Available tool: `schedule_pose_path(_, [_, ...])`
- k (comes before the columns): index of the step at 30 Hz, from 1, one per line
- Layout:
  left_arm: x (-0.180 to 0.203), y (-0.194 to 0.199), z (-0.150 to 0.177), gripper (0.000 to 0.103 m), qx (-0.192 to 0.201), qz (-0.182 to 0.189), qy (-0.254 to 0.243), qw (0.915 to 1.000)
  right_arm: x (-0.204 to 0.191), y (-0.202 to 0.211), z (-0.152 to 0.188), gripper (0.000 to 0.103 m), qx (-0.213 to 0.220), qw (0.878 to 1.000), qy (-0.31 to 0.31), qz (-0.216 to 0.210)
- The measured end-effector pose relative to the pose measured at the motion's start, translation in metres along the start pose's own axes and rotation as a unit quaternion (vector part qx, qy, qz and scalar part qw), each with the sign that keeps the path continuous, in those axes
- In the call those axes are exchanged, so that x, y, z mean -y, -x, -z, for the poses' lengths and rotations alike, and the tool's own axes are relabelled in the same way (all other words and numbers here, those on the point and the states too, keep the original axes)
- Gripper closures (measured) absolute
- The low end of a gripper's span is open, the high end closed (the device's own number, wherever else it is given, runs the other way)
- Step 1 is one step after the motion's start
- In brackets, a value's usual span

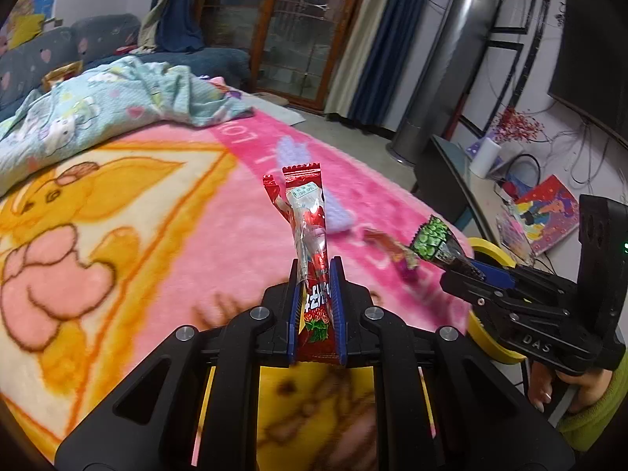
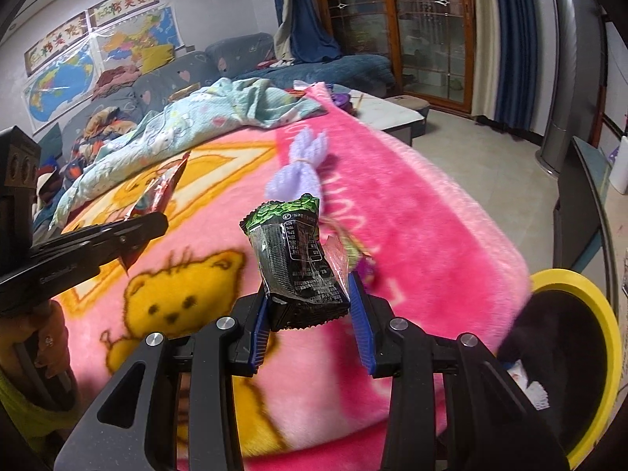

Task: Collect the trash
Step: 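Grasp the red snack stick with left tool while right tool grasps black-green wrapper, then carry the red snack stick and black-green wrapper over the yellow bin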

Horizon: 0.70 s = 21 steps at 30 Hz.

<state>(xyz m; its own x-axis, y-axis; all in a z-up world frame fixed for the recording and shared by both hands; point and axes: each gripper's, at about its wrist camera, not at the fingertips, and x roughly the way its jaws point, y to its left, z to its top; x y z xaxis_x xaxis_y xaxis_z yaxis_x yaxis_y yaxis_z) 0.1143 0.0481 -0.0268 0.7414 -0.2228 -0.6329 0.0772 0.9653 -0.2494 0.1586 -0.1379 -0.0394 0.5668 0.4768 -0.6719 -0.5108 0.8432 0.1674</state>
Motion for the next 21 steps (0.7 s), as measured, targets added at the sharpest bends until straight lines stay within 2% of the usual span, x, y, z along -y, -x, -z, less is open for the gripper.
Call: schedule_pose_path(21, [0.071,-0.007,-0.006,0.094,0.007,0.05,-0.052,0.9974,0.066,0.047,0.007,0.068,0.029,0.997,-0.054,0.043])
